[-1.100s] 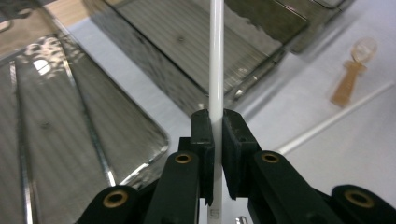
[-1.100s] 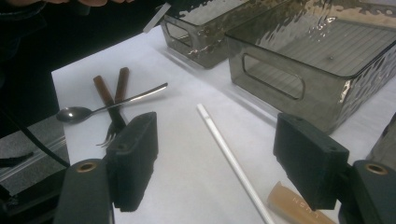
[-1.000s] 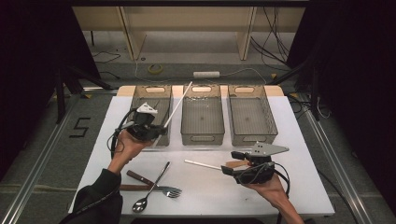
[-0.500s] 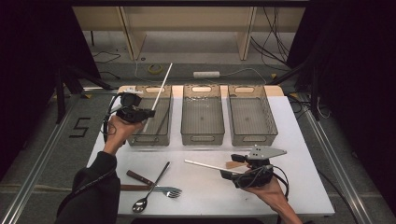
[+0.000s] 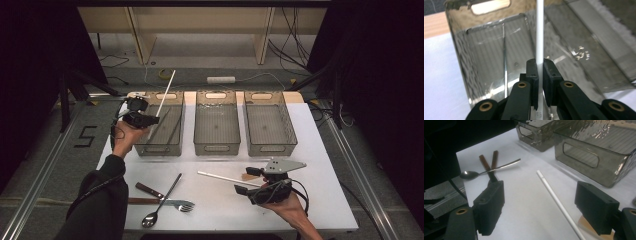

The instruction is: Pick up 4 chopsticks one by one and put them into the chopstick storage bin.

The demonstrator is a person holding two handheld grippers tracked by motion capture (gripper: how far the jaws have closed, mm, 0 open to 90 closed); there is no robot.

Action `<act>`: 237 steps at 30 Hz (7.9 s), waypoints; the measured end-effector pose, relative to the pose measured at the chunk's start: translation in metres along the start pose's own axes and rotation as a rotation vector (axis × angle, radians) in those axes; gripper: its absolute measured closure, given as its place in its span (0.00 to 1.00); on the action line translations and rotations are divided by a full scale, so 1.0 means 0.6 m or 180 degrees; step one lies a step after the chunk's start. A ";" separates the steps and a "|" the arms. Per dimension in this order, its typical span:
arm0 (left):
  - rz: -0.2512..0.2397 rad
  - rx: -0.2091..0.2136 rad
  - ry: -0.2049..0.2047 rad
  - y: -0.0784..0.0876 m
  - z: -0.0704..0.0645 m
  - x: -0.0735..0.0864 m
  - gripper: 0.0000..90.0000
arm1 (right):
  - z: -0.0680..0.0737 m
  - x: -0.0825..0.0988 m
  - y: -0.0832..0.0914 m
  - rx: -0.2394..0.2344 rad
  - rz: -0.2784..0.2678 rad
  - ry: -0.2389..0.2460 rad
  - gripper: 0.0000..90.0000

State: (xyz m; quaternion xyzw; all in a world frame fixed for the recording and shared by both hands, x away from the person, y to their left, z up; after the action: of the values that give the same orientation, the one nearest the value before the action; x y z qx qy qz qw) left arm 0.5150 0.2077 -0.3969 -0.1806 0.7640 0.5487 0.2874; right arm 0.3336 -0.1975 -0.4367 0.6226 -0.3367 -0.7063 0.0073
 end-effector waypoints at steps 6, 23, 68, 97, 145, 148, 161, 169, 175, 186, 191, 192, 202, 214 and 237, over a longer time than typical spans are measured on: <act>0.0061 -0.0115 0.0013 -0.013 0.010 0.008 0.92 | 0.003 -0.001 -0.002 -0.0029 0.0007 0.0021 0.28; 0.0266 -0.0299 0.0012 -0.042 0.028 0.025 0.92 | 0.005 -0.002 -0.003 -0.0064 0.0010 0.0050 0.28; -0.0279 0.0642 -0.0145 0.054 -0.058 0.123 0.36 | -0.002 -0.011 -0.008 -0.0042 0.0325 0.0179 0.32; -0.0447 0.0946 -0.0602 0.079 -0.114 0.229 0.27 | -0.047 -0.030 -0.095 -0.0178 0.1347 0.0614 0.56; -0.0359 0.0869 -0.0830 0.086 -0.127 0.254 0.27 | -0.059 -0.024 -0.164 -0.0422 0.2238 0.1013 0.95; -0.0343 0.0885 -0.0861 0.084 -0.130 0.254 0.27 | -0.058 -0.024 -0.163 -0.0447 0.2232 0.1108 0.95; -0.0055 0.0992 -0.1227 0.044 -0.174 0.243 0.28 | -0.053 -0.039 -0.150 -0.0561 0.2068 0.1156 0.95; 0.0207 0.1039 -0.1744 -0.015 -0.222 0.226 0.33 | -0.052 -0.047 -0.144 -0.0581 0.2034 0.1202 0.95; 0.0348 0.1089 -0.2037 -0.044 -0.245 0.223 0.39 | -0.051 -0.049 -0.141 -0.0586 0.2021 0.1180 0.95; 0.0477 0.1142 -0.2382 -0.068 -0.265 0.225 0.50 | -0.047 -0.058 -0.134 -0.0580 0.2015 0.1198 0.95; 0.0525 0.1146 -0.2454 -0.077 -0.269 0.228 0.55 | -0.049 -0.058 -0.135 -0.0597 0.2003 0.1238 0.95; 0.0536 0.1158 -0.2464 -0.077 -0.271 0.228 0.57 | -0.049 -0.058 -0.135 -0.0603 0.2005 0.1242 0.95; 0.0558 0.1169 -0.2610 -0.083 -0.282 0.231 0.69 | -0.047 -0.061 -0.132 -0.0623 0.1990 0.1258 0.95; 0.0590 0.1128 -0.2861 -0.079 -0.290 0.231 0.82 | -0.045 -0.062 -0.130 -0.0654 0.2006 0.1252 0.95; 0.0724 0.0921 -0.2855 -0.036 -0.286 0.210 0.92 | -0.071 -0.114 -0.061 -0.0044 0.0992 0.0706 0.45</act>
State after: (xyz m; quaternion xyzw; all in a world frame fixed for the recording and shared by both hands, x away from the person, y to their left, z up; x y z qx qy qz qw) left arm 0.3897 0.0440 -0.4529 0.2003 0.6481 0.4885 0.5487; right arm 0.4014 -0.1595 -0.3943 0.6369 -0.4213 -0.6260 0.1579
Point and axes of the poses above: each handheld gripper's, and its own axes: y roughly backward along the jaws, x roughly out of its underside, z roughly to its left, the point moved 1 cm from there along -y, roughly forward along the jaws, and after that the axes turned 12 degrees about y, right-handed, at the moved point
